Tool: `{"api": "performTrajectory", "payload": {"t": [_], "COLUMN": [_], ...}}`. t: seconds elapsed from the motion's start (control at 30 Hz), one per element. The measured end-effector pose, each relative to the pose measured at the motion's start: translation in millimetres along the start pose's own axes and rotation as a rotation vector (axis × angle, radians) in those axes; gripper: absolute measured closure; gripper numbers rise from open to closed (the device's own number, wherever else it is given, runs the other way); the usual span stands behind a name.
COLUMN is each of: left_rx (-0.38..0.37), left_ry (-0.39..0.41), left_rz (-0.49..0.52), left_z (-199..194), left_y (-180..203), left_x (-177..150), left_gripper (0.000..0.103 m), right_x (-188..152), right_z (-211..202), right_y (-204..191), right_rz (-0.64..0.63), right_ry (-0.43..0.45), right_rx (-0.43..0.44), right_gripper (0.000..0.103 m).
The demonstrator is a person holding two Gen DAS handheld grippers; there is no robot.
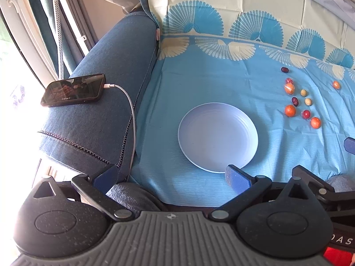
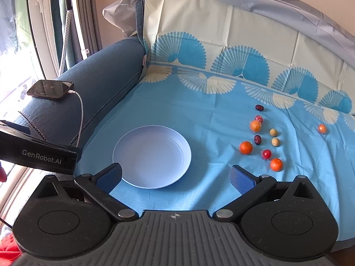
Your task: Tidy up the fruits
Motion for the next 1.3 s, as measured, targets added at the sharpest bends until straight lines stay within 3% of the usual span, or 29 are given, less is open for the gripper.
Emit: {"api": "performTrajectory", "payload": {"t": [1.3], "left_rx": [0.006], "left_ry": [-0.011], "left_rz": [0.012], "left_z": [-0.9], "left_y": [0.1], "left_x": [-7.0], "left_gripper": [0.0], "right_x": [3.8], "right_z": [-4.4], "right_y": [-8.3], "right_rz": [0.0], "right_ry": [-0.016], "right_rx": [0.007], "right_gripper": [0.0]}}
Point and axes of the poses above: each gripper's, at about its wrist camera, not at the fingertips, and z roughly the way its jaws point, y to its right, x to its top, the point moved 9 cm from there along z, roughly the way its jaws point, and after that the axes turned 7 degrees about -x, right-handed, at the moved point
